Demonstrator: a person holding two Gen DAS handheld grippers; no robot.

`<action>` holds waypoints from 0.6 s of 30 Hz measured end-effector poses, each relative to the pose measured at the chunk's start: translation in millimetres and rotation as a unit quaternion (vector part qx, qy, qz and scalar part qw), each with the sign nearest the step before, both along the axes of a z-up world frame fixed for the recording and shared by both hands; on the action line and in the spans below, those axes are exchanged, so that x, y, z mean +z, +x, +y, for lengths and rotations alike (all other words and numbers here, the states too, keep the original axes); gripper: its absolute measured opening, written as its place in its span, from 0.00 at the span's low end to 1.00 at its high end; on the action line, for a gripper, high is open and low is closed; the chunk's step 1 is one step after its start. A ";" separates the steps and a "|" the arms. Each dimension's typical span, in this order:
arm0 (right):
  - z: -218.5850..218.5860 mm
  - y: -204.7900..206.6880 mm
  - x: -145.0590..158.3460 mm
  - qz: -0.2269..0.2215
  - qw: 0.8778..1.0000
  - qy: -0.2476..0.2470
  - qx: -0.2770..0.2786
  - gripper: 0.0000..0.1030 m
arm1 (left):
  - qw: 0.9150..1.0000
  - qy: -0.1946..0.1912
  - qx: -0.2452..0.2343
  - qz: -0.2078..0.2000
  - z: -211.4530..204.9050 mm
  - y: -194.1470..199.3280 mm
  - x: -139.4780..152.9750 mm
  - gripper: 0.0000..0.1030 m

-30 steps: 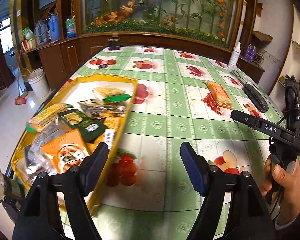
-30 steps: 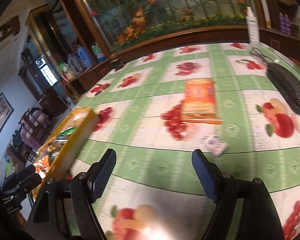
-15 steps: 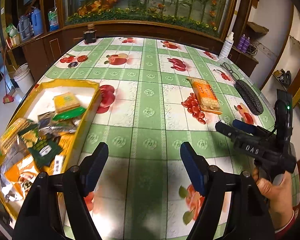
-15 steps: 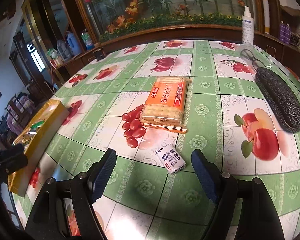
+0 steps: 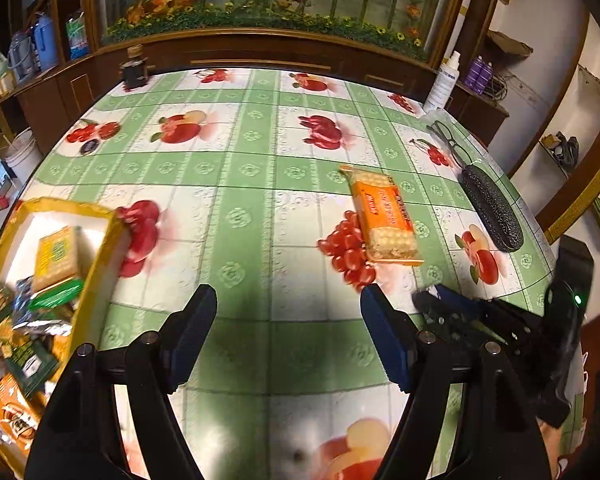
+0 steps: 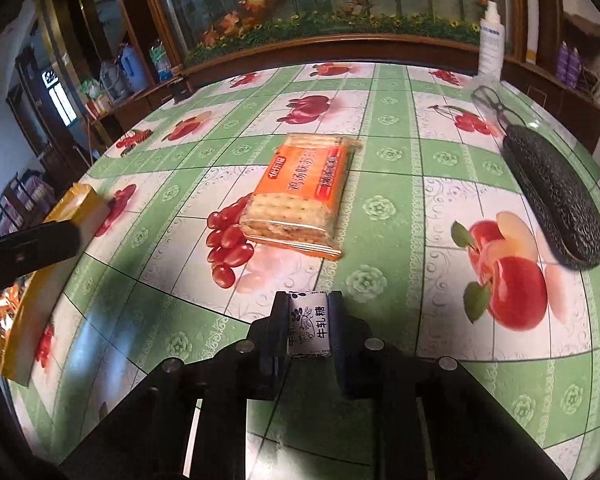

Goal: Organize snacks
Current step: 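Grasp the orange cracker pack with the left gripper while the right grasps the white candy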

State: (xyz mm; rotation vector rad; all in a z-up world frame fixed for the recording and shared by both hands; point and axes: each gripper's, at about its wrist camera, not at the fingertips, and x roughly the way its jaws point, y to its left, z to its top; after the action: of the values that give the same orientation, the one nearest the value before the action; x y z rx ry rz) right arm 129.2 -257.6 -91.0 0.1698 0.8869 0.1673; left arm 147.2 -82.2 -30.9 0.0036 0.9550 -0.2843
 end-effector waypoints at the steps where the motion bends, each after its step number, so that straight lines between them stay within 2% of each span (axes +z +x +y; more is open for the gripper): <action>1: -4.2 -3.1 0.0 0.000 1.000 0.006 -0.005 0.20 | 1.000 0.004 -0.004 0.001 -7.5 3.5 -1.7 0.72; 7: -38.5 -25.0 6.1 -0.023 0.996 0.068 -0.053 0.20 | 0.999 0.023 -0.030 0.009 -61.7 25.3 -19.9 0.72; 13: -58.1 -32.3 11.2 -0.048 0.990 0.098 -0.087 0.20 | 0.997 0.070 -0.036 -0.017 -109.2 43.5 -30.3 0.72; 18: -62.3 -27.6 6.2 -0.043 0.989 0.107 -0.090 0.20 | 0.996 0.088 -0.033 -0.006 -128.8 61.2 -47.9 0.72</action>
State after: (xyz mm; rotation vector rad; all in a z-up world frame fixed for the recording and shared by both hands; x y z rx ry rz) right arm 101.6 -319.8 -84.8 0.4386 0.7633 0.0999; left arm 208.3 -211.0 -78.8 0.1989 0.9676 -0.2600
